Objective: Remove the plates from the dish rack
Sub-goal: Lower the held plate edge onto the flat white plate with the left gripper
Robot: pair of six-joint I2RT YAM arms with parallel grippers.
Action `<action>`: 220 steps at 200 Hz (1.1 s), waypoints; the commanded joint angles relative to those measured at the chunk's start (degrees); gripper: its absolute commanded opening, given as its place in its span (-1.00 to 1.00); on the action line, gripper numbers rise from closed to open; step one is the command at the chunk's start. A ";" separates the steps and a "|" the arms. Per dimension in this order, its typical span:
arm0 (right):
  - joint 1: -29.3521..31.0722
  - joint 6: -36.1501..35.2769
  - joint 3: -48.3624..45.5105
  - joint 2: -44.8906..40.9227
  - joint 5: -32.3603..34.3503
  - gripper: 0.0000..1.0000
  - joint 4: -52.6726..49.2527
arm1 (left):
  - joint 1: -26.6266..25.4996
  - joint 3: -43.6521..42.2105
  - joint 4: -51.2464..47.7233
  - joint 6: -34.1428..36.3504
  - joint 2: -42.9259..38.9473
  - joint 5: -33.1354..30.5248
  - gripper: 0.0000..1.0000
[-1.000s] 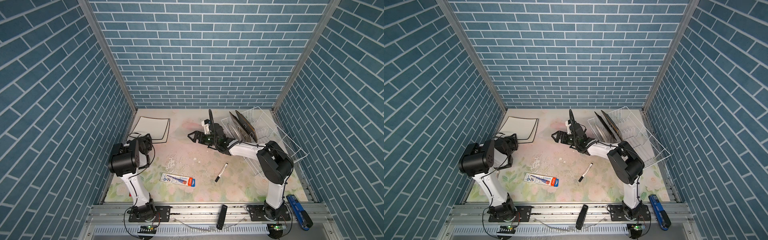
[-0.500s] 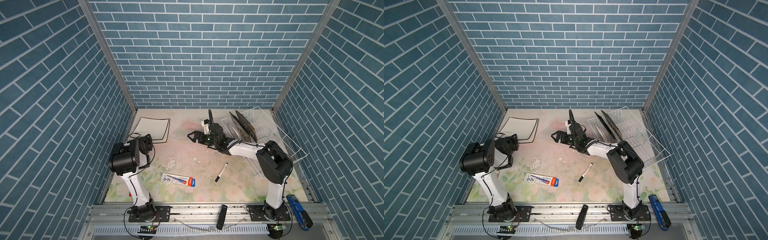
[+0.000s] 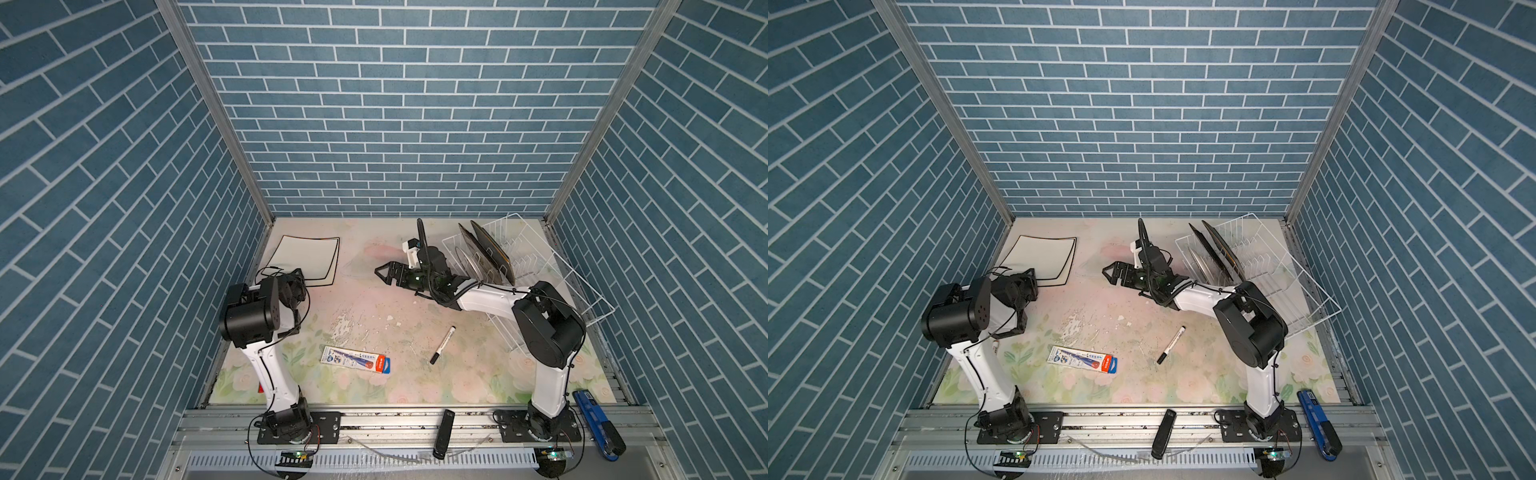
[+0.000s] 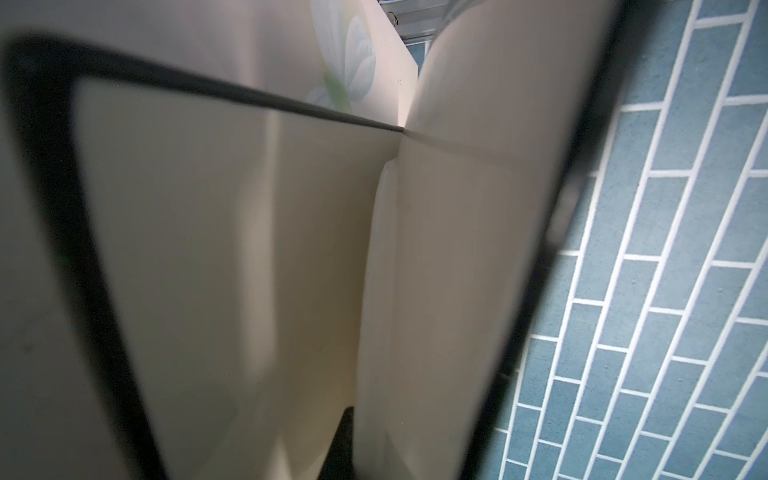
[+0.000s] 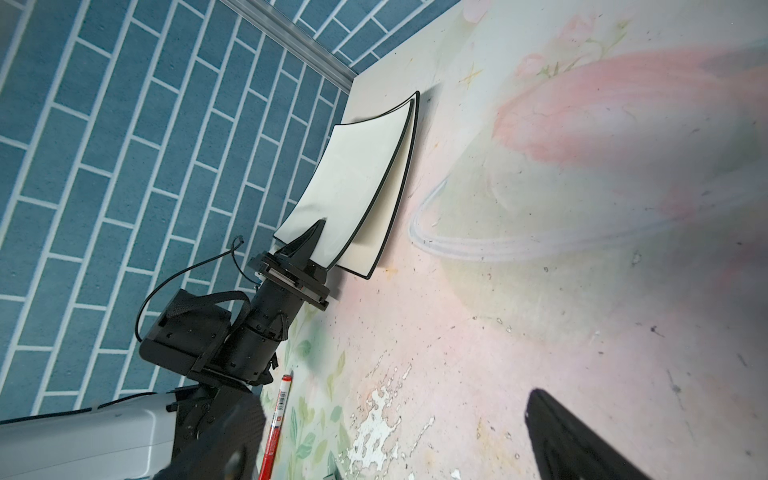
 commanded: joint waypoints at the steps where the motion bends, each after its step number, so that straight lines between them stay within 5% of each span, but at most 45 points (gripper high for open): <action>1: 0.36 1.73 2.81 0.88 -0.79 0.98 1.35 | 0.36 2.19 10.91 -0.39 -1.02 0.80 -0.98; 100: 0.31 1.73 2.11 0.17 -0.53 0.98 1.33 | 0.36 1.21 10.97 -2.06 -0.41 0.14 -0.39; 220: 0.37 2.89 1.85 0.53 -0.88 0.98 2.40 | 0.26 0.26 3.82 -1.73 -3.37 -0.66 0.07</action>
